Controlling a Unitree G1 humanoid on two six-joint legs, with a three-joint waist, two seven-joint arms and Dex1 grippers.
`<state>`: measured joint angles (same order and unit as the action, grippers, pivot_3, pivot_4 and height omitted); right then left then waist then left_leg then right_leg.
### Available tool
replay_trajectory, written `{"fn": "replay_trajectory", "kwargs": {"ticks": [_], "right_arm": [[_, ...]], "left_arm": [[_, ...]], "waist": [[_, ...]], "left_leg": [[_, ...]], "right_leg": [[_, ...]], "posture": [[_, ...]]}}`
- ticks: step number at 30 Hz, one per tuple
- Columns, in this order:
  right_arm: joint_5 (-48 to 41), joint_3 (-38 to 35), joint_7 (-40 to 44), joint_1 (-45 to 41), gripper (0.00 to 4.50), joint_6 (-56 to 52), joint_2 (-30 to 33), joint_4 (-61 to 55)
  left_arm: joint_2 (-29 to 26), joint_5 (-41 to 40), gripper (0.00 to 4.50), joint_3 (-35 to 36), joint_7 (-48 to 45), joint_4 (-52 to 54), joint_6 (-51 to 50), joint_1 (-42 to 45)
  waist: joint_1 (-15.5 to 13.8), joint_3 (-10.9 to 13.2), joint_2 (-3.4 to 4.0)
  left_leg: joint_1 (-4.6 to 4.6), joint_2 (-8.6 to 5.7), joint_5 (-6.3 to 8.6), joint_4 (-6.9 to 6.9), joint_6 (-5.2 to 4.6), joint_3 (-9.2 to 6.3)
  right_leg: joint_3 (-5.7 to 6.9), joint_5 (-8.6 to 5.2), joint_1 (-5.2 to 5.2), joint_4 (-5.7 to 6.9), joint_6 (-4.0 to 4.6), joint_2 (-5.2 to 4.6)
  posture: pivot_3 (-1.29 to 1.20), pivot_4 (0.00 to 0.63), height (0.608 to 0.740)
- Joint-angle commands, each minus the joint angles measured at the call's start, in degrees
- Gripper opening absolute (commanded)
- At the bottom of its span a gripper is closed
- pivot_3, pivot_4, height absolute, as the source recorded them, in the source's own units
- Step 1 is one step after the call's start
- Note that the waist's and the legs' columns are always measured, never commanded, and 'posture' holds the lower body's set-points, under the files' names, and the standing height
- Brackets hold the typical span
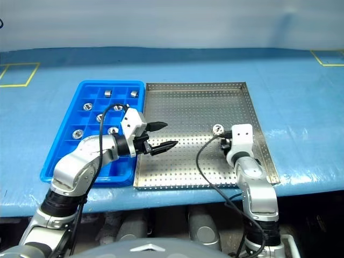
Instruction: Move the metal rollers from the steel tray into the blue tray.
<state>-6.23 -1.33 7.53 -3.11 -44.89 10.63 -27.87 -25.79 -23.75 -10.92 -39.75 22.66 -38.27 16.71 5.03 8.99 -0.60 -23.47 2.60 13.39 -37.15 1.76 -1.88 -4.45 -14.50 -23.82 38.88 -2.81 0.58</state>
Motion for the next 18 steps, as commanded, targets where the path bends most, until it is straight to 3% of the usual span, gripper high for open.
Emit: {"fn": "replay_trajectory", "kwargs": {"ticks": [1,11,18], "right_arm": [[-3.2,7.1,3.7,-6.0,1.78,-0.4,-0.9,-9.5],[-0.5,20.3,7.4,-22.6,1.78,4.1,-7.4,12.1],[0.7,24.9,10.5,-28.3,1.78,9.7,-13.0,25.3]], "left_arm": [[-0.9,-2.1,3.99,5.1,1.7,6.0,0.1,-1.9],[-5.3,-7.1,3.99,24.5,10.2,21.4,-5.7,-17.7],[-3.7,-9.8,3.99,33.5,15.6,30.2,-8.1,-30.2]], "waist": [[0.0,0.0,-0.01],[-3.5,0.0,-0.12],[-7.9,0.0,-0.13]], "left_leg": [[0.01,0.0,0.0,0.0,0.0,-0.01],[-0.03,-0.02,0.0,0.0,0.0,-0.09],[-0.04,0.0,0.0,0.1,0.02,-0.27]], "right_leg": [[0.01,0.0,0.01,0.01,0.0,0.0],[0.18,0.06,0.05,-0.09,0.11,-0.08],[0.4,0.02,0.05,-0.08,0.41,-0.09]], "posture": [[0.0,0.15,0.74],[0.22,0.15,0.74],[0.36,0.15,0.74]]}}
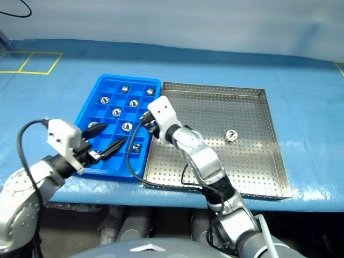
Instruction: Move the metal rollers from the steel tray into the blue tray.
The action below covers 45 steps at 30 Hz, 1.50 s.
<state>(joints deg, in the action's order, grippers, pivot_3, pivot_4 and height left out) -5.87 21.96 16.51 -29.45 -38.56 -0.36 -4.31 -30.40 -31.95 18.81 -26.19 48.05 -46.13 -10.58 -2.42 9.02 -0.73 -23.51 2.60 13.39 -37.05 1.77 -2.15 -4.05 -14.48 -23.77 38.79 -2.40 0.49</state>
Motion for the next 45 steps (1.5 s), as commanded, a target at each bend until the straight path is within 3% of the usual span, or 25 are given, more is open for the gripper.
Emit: {"fn": "replay_trajectory", "kwargs": {"ticks": [1,9,24,38,45], "right_arm": [[0.4,2.2,2.1,-2.4,1.78,3.9,-2.6,2.6],[2.0,5.9,5.1,-4.0,1.78,8.4,-7.3,10.5],[4.5,5.3,5.7,-11.0,1.78,16.8,-12.5,26.8],[2.4,4.8,7.2,-13.7,1.78,16.9,-15.6,21.6],[-2.5,6.2,13.0,-12.5,1.78,15.6,-13.6,10.5]], "left_arm": [[1.3,-2.1,3.99,4.7,2.5,5.7,-0.1,-4.7],[3.9,-3.0,3.99,6.2,5.2,8.0,2.1,-12.0],[3.3,-2.6,3.99,2.8,6.3,6.3,3.2,-10.6],[3.2,-2.7,3.99,-0.6,7.6,6.8,3.2,-9.6],[3.5,-2.6,3.99,0.7,8.5,6.7,3.7,-9.6]], "waist": [[-1.1,0.0,0.0],[-4.1,0.0,-0.01],[-5.5,0.0,0.0],[-5.5,0.0,0.01],[-5.4,0.0,0.02]], "left_leg": [[-0.01,0.0,0.0,0.0,0.0,-0.02],[0.05,0.02,-0.06,-0.02,0.09,-0.14],[0.04,0.01,-0.07,0.01,0.12,-0.15],[0.01,0.02,-0.07,0.08,0.12,-0.18],[-0.02,0.03,-0.06,0.11,0.12,-0.23]], "right_leg": [[0.02,0.0,0.0,0.0,0.01,-0.01],[0.17,-0.33,0.07,0.02,0.2,0.0],[0.19,-0.33,0.05,0.02,0.23,0.01],[0.21,-0.34,0.0,0.01,0.23,0.03],[0.26,-0.34,-0.01,0.0,0.22,0.03]], "posture": [[0.38,0.15,0.74],[0.43,0.15,0.74],[0.43,0.15,0.74],[0.43,0.15,0.74],[0.43,0.15,0.74]]}}
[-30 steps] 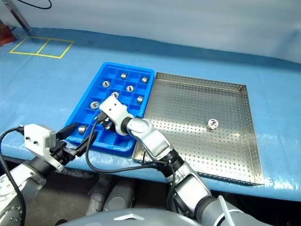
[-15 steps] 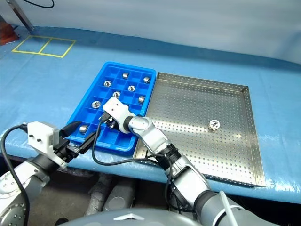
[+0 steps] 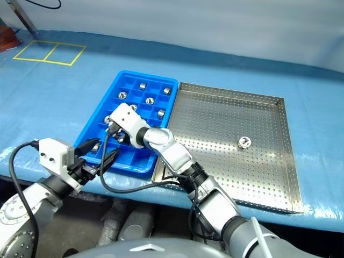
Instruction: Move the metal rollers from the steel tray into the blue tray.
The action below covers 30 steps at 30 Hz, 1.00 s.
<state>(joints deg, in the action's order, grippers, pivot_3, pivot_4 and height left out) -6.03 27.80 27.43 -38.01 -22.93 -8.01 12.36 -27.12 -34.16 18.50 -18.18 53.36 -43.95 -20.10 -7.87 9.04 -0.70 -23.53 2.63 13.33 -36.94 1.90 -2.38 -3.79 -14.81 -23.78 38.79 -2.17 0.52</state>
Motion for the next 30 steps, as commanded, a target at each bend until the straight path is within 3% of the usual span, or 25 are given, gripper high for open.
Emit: {"fn": "replay_trajectory", "kwargs": {"ticks": [1,10,16,30], "right_arm": [[-2.3,0.8,2.4,-4.1,1.78,-0.2,-5.8,-6.5],[-0.1,0.5,1.4,-8.0,1.78,3.8,-7.0,4.2],[0.8,-0.3,1.2,-9.8,1.78,6.7,-7.3,9.3],[3.1,-1.9,0.1,-10.3,1.78,8.1,-4.0,16.2]], "left_arm": [[0.4,-0.3,3.99,1.3,0.8,1.6,1.6,-0.3],[3.0,0.1,3.99,6.1,4.7,6.4,3.5,-7.4],[3.4,-0.3,3.99,6.4,5.6,6.6,7.0,-12.0],[2.5,-0.2,3.99,4.3,5.1,5.1,6.4,-9.8]], "waist": [[0.0,0.0,0.0],[-1.9,0.0,-0.02],[-5.6,0.0,-0.02],[-11.1,0.0,-0.04]], "left_leg": [[0.0,0.0,0.0,0.01,0.0,-0.01],[0.0,0.01,0.01,0.04,0.01,-0.07],[-0.04,0.01,0.03,0.15,0.05,-0.1],[-0.39,0.04,0.1,0.18,0.17,0.02]], "right_leg": [[0.01,0.0,0.01,0.0,0.0,0.0],[0.08,-0.06,0.01,-0.02,0.1,-0.01],[0.13,-0.16,-0.07,-0.07,0.22,0.0],[0.12,-0.15,-0.64,-0.11,0.17,0.03]], "posture": [[0.44,0.15,0.74],[0.58,0.15,0.74],[0.61,0.15,0.74],[0.56,0.15,0.74]]}}
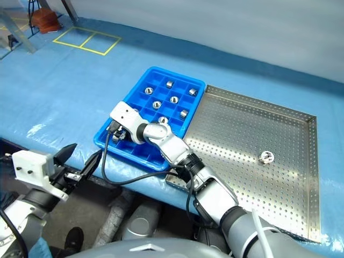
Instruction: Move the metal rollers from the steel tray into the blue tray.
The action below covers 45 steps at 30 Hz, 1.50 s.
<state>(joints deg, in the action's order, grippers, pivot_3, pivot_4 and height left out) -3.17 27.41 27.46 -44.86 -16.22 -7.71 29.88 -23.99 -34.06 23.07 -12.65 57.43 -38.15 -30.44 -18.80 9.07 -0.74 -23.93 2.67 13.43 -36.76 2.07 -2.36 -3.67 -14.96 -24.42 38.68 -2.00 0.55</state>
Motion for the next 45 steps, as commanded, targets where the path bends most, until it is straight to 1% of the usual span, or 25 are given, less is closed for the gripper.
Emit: {"fn": "replay_trajectory", "kwargs": {"ticks": [1,8,15,24,37,39,40,43,44,45], "right_arm": [[0.3,-1.6,0.4,-3.2,1.78,1.2,-3.8,-1.9],[0.3,-2.9,1.4,-1.9,1.78,-1.0,-1.5,-7.1],[1.0,-3.2,2.0,0.4,1.78,-3.5,0.8,-12.4],[4.1,-3.4,0.6,2.4,1.78,-4.3,3.1,-9.1],[6.2,-0.6,3.8,6.1,1.78,-5.5,2.7,-6.9],[7.2,0.0,3.5,6.5,2.51,-5.0,2.6,-6.1],[7.5,0.0,3.3,6.5,2.73,-4.8,2.4,-5.8],[7.7,-1.8,1.2,6.3,3.62,-3.6,1.3,-5.2],[7.6,-2.7,0.2,6.1,3.99,-3.6,0.9,-5.0],[7.7,-3.3,-0.5,5.9,4.23,-3.4,0.9,-5.1]], "left_arm": [[-0.8,-0.3,3.99,-0.5,-0.6,0.8,0.6,0.9],[-1.8,-0.5,3.99,-1.4,-1.1,-0.6,-0.1,2.9],[-2.9,-0.7,3.99,-2.4,-1.9,-1.9,-1.0,5.4],[-3.7,-1.0,3.99,-3.8,-2.3,-2.9,-2.0,8.0],[-3.4,-0.6,3.99,-3.6,-2.2,-2.8,-2.6,8.2],[-3.4,-0.7,3.99,-3.8,-2.3,-2.8,-2.6,8.2],[-3.4,-0.7,3.99,-3.9,-2.3,-2.8,-2.6,8.3],[-3.7,-0.8,3.99,-4.5,-2.5,-3.4,-2.9,9.5],[-3.9,-0.8,3.99,-4.9,-2.7,-3.7,-3.0,10.0],[-4.2,-0.8,3.99,-5.2,-2.8,-3.9,-3.2,10.7]], "waist": [[-0.3,0.0,0.0],[-0.5,0.0,0.01],[0.1,0.0,0.01],[1.7,0.0,0.0],[4.0,0.0,0.0],[4.1,0.0,-0.01],[4.2,0.0,-0.01],[4.6,0.0,-0.01],[4.8,0.0,-0.01],[5.1,0.0,-0.01]], "left_leg": [[-0.03,0.0,0.0,0.01,0.01,0.01],[-0.06,0.04,0.01,0.02,0.02,0.06],[-0.04,0.05,0.02,0.02,0.03,0.09],[-0.05,0.05,0.01,-0.03,0.05,0.12],[0.04,0.05,0.01,-0.03,0.05,0.13],[0.08,0.04,0.01,-0.04,0.05,0.13],[0.12,0.03,0.01,-0.03,0.04,0.13],[0.15,0.03,0.01,-0.03,0.04,0.14],[0.15,0.03,0.01,-0.03,0.04,0.14],[0.15,0.04,0.01,-0.02,0.05,0.14]], "right_leg": [[0.0,0.11,0.03,0.02,-0.19,0.0],[0.0,0.09,-0.02,0.02,-0.15,0.03],[0.0,0.08,-0.02,0.02,-0.15,0.02],[-0.03,0.11,0.04,0.03,-0.17,0.01],[-0.05,0.14,0.12,0.09,-0.2,0.02],[-0.06,0.14,0.17,0.09,-0.2,0.01],[-0.07,0.14,0.21,0.09,-0.2,0.0],[-0.09,0.14,0.25,0.08,-0.2,0.0],[-0.09,0.13,0.25,0.08,-0.2,0.01],[-0.09,0.13,0.24,0.08,-0.2,0.02]], "posture": [[0.55,0.15,0.74],[0.51,0.15,0.74],[0.47,0.15,0.74],[0.45,0.15,0.74],[0.45,0.15,0.74],[0.45,0.15,0.74],[0.45,0.15,0.74],[0.43,0.15,0.74],[0.42,0.15,0.74],[0.42,0.15,0.74]]}}
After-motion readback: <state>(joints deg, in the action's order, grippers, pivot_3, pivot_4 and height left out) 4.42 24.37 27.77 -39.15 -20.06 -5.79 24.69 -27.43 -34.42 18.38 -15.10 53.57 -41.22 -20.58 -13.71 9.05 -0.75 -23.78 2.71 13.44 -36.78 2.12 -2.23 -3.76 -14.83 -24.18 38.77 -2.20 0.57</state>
